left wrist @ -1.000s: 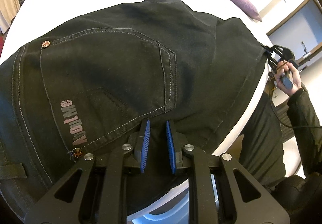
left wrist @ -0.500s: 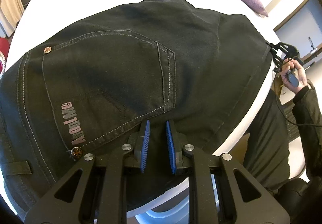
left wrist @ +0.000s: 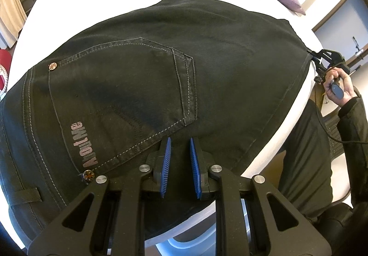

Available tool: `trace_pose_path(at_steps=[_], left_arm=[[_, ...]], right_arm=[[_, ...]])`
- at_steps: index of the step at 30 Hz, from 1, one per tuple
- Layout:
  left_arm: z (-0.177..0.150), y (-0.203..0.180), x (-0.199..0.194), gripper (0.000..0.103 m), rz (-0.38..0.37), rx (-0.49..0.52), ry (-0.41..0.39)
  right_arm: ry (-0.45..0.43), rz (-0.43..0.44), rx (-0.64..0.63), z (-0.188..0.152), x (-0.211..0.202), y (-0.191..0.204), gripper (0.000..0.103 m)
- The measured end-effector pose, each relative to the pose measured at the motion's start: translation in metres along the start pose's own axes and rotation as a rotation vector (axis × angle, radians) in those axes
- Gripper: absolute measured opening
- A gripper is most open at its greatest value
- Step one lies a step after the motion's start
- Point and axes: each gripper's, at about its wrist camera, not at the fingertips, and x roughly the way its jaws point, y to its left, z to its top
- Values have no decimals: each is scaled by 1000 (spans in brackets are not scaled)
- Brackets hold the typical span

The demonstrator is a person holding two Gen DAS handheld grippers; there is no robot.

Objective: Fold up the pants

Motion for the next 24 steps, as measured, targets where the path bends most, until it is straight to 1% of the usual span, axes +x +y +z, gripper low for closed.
trace_pose_path(at_steps=[2, 5, 6, 7, 9, 10, 11, 13, 14, 15, 18, 19, 20, 22, 23, 24], left_arm=[[-1, 1, -1, 17, -4, -2, -4], [-3, 7, -3, 17, -16, -13, -14], [-5, 9, -3, 17, -22, -16, -20], [-7, 12, -4, 17, -30, -20, -26], [-11, 18, -5, 17, -43, -28, -37], [-12, 20, -6, 17, -49, -36, -43], [-14, 22, -6, 17, -52, -43, -46], [-15, 23, -6, 17, -54, -53, -53], [-15, 23, -7, 17, -52, -52, -54], [-15, 23, -7, 17, -50, -51, -55], [-17, 25, -8, 17, -50, -55, -59], [-18, 25, -9, 17, -50, -59, -62], [-18, 24, -8, 17, -49, -61, -63], [-20, 23, -9, 17, -45, -60, -64], [-19, 21, -9, 17, -41, -57, -62], [-19, 20, -9, 17, -38, -55, -61]], right_arm=[[0, -3, 0, 1, -1, -1, 4], [23, -2, 7, 2, 2, -6, 4], [44, 7, 8, 3, 6, -10, 2], [57, 14, 4, 5, 9, -13, 2], [83, 63, 13, 9, 6, -18, 4], [86, 67, 0, 9, 2, -17, 5], [71, 40, -31, 9, -5, -14, 6], [0, -56, -111, 9, -26, 1, 21], [-48, -135, -143, 8, -39, 10, 35], [-91, -175, -172, 5, -51, 20, 36], [-95, -138, -262, -7, -66, 50, 36], [-63, -113, -305, -17, -65, 65, 36], [-11, -94, -340, -26, -58, 77, 36], [155, -62, -425, -57, -37, 101, 36], [213, -49, -435, -70, -30, 105, 36], [302, -15, -423, -90, -22, 108, 36]])
